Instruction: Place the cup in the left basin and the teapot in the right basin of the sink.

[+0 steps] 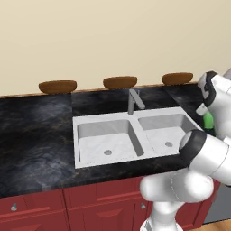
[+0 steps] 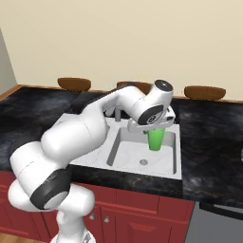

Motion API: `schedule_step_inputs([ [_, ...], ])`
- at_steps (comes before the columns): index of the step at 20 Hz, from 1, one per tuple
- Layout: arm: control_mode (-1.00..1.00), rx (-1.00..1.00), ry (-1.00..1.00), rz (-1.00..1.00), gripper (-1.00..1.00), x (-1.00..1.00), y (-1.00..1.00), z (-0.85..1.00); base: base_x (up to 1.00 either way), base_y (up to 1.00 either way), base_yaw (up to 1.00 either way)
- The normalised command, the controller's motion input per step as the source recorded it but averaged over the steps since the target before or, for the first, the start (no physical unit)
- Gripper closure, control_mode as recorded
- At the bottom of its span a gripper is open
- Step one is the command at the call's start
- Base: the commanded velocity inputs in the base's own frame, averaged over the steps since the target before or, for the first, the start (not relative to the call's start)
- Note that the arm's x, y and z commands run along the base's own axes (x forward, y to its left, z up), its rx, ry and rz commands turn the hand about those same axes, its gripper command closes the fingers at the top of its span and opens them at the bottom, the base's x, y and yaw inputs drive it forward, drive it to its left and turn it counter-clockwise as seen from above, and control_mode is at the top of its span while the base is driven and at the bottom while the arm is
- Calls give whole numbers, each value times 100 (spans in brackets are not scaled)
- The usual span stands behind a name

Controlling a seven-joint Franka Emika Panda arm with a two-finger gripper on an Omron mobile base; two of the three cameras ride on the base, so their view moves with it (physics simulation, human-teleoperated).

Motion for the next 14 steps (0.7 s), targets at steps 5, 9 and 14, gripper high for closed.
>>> schedule_step_inputs([
  [5, -100, 0, 0, 0, 100, 0, 61, 5, 0, 0, 0],
  [9, -100, 0, 0, 0, 100, 0, 60, 0, 0, 0, 0],
  [14, -100, 0, 0, 0, 100, 0, 62, 0, 0, 0, 0],
])
